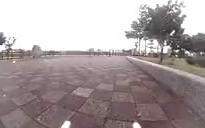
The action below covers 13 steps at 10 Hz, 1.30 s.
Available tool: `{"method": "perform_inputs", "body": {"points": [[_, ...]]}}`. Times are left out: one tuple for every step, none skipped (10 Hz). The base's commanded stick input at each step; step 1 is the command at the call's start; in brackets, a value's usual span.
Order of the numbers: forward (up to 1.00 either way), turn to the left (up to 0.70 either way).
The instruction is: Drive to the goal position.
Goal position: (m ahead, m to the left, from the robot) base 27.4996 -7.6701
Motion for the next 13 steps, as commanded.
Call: {"method": "perform_inputs", "body": {"points": [[0.70,0.00],[0.70,0.00],[0.70,0.00],[0.70,0.00],[0.70,0.00],[0.70,0.00],[0.70,0.00],[0.70,0.00],[0.70,-0.08],[0.70,-0.23],[0.70,-0.35],[0.70,-0.35],[0.70,-0.30]]}}
